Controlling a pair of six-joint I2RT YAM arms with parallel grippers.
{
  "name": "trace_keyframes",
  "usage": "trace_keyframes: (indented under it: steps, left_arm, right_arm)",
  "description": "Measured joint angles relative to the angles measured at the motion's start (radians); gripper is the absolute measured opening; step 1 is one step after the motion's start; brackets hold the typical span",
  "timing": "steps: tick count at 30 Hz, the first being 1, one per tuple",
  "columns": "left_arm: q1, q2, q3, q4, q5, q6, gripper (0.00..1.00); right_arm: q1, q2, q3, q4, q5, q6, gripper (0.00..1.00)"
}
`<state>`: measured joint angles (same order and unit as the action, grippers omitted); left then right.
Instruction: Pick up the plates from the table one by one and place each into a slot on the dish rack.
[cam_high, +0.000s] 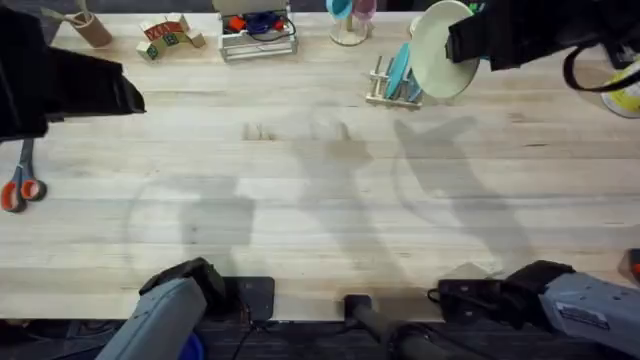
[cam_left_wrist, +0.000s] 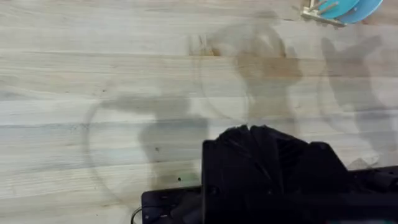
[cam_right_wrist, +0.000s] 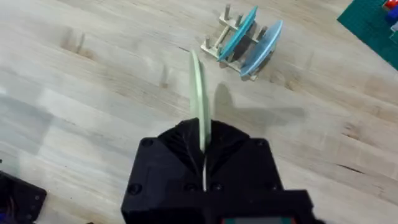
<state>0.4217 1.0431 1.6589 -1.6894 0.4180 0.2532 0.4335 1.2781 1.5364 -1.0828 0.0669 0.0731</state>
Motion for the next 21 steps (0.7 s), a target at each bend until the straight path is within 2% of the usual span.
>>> trace_keyframes:
  steps: [3,5,8,12,15,18,21]
  left_arm:
    - [-0.003,0.000,0.006,0.000,-0.001,-0.004,0.038]
    - [-0.022,0.000,0.006,0.000,-0.004,-0.007,0.038]
    - [-0.098,0.009,0.006,-0.001,-0.012,-0.007,0.039]
    - [-0.241,0.040,0.006,0.000,-0.046,-0.018,0.039]
    - [-0.323,0.077,0.006,0.002,-0.068,-0.026,0.039]
    - [-0.377,0.104,0.006,0.043,-0.084,-0.038,0.039]
    - [-0.393,0.112,0.006,0.075,-0.095,-0.046,0.039]
  right_arm:
    - [0.000,0.000,0.000,0.000,0.000,0.000,0.030]
    - [0.000,0.000,0.000,0.000,0.000,0.000,0.030]
    - [0.000,0.000,0.000,0.000,0.000,0.000,0.030]
    - [0.000,0.000,0.000,0.000,0.000,0.000,0.030]
    - [0.000,0.000,0.000,0.000,0.000,0.000,0.030]
    - [0.000,0.000,0.000,0.000,0.000,0.000,0.030]
    - [0.000,0.000,0.000,0.000,0.000,0.000,0.030]
